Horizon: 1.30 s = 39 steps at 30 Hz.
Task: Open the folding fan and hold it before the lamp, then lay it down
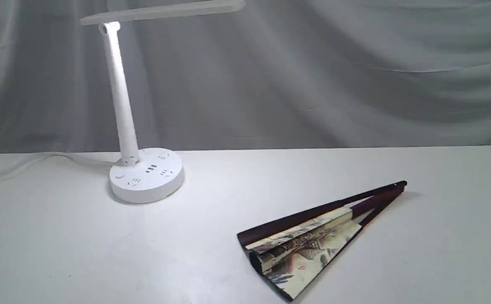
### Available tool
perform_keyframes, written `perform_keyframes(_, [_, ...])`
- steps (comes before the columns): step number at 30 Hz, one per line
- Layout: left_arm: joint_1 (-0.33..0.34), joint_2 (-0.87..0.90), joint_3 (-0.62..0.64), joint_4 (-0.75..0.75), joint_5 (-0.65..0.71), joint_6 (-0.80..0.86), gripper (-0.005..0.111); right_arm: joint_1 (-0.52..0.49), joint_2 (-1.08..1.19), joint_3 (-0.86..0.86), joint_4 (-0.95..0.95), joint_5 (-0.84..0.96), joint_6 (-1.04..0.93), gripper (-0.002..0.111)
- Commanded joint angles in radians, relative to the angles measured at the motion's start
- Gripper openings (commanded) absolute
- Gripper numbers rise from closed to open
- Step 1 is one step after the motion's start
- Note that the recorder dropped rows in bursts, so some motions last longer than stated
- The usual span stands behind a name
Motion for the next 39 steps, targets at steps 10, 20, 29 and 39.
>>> perform_keyframes(10, [-0.001,-0.004,-0.155,-0.007,0.039,-0.110,0.000,0.003,-0.004,-0.170,0.040,0.000,0.001,0.000])
perform_keyframes(20, [-0.001,-0.004,-0.385,-0.007,0.328,-0.110,0.000,0.003,-0.004,-0.345,0.074,0.273,-0.001,0.000])
perform_keyframes(29, [-0.001,-0.004,-0.497,0.037,0.580,-0.110,0.000,0.003,-0.004,-0.430,0.087,0.438,0.068,0.000])
perform_keyframes(39, [-0.001,-0.004,-0.478,0.126,0.509,-0.071,0.000,0.003,0.065,-0.414,0.080,0.433,0.089,0.000])
